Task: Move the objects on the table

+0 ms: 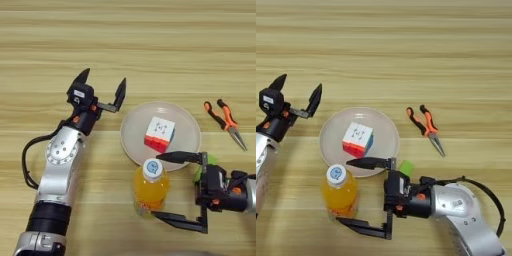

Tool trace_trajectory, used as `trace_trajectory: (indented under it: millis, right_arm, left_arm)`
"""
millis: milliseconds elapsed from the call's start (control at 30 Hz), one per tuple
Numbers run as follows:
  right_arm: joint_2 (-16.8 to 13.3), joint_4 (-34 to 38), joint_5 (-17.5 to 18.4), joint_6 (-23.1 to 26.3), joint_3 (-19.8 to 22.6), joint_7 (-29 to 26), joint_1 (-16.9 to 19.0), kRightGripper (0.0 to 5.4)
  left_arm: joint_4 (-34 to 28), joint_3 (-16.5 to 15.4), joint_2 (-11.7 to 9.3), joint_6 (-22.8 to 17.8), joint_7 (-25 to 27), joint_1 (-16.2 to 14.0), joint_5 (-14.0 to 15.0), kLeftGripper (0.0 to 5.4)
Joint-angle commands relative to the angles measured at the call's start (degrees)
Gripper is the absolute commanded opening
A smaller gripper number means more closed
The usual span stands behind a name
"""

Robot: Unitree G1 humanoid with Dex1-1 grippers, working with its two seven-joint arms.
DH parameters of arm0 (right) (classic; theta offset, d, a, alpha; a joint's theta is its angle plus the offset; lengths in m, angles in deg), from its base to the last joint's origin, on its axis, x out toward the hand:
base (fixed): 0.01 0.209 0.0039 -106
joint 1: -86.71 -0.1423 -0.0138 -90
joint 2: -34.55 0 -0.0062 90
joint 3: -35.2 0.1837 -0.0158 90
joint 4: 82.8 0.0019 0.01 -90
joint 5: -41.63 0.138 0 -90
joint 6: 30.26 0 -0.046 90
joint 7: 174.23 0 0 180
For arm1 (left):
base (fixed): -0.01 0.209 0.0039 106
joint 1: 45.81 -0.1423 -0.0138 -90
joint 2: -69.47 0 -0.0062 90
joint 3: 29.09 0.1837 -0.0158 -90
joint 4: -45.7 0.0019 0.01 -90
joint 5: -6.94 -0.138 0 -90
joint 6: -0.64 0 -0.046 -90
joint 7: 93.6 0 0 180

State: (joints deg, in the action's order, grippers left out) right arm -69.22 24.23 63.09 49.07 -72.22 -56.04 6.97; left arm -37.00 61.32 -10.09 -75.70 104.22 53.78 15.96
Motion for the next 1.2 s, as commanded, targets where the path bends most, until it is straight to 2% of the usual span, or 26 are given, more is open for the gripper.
trace_trajectory:
  millis: [33, 200, 367, 433, 667, 700, 767, 833, 933, 967, 1100, 1200]
  right_arm:
    - [-2.91, 1.97, 0.90, 0.37, 2.41, -0.46, 1.73, 5.38]
    - [-5.67, 3.73, 3.92, 1.25, 6.63, -0.56, 3.26, 5.38]
    - [-6.41, 4.51, 10.21, 4.62, 12.14, -0.04, 0.36, 5.38]
    - [-6.72, 5.25, 13.92, 7.06, 14.08, -0.18, -0.93, 5.38]
    - [-6.16, 4.40, 29.71, 17.79, 21.77, 0.78, -8.86, 5.38]
    - [-5.54, 3.54, 29.50, 18.13, 22.02, 1.28, -10.26, 5.38]
    - [-3.90, 1.64, 25.75, 17.22, 20.81, 2.50, -12.36, 5.38]
    - [-2.33, -0.66, 18.54, 15.47, 17.26, 3.99, -13.49, 5.38]
    - [-0.31, -6.16, 5.86, 12.90, 11.24, 7.48, -14.59, 5.38]
    - [0.17, -7.73, 2.79, 12.73, 9.51, 8.38, -15.03, 5.38]
    - [1.47, -12.13, -4.66, 12.73, 5.85, 10.58, -17.31, 5.38]
    - [2.55, -14.40, -7.58, 13.69, 4.39, 11.80, -19.10, 5.38]
  left_arm:
    - [0.36, 0.24, -0.03, 0.25, 0.22, 0.47, -0.44, 5.40]
    - [1.21, 0.53, 0.13, 0.21, -0.48, 0.28, -1.30, 5.40]
    - [2.24, -0.03, 0.34, -0.01, -2.89, 0.14, -2.65, 5.40]
    - [2.58, -0.53, 0.46, -0.33, -4.35, 0.20, -3.41, 5.40]
    - [3.31, -1.40, 0.91, -0.29, -7.54, -0.10, -4.19, 5.40]
    - [3.31, -1.42, 0.98, -0.26, -7.60, -0.10, -4.17, 5.40]
    - [3.34, -1.37, 1.05, -0.20, -7.69, -0.08, -4.13, 5.40]
    - [3.35, -1.26, 1.08, -0.10, -7.77, -0.09, -4.23, 5.40]
    - [3.34, -1.17, 1.28, 0.01, -8.11, -0.20, -4.58, 5.40]
    - [3.42, -1.13, 1.36, 0.05, -8.23, -0.20, -4.70, 5.40]
    - [4.10, -1.25, 1.70, 0.23, -8.72, 0.00, -4.93, 5.40]
    - [4.79, -1.35, 1.82, 0.41, -9.00, 0.19, -4.94, 5.40]
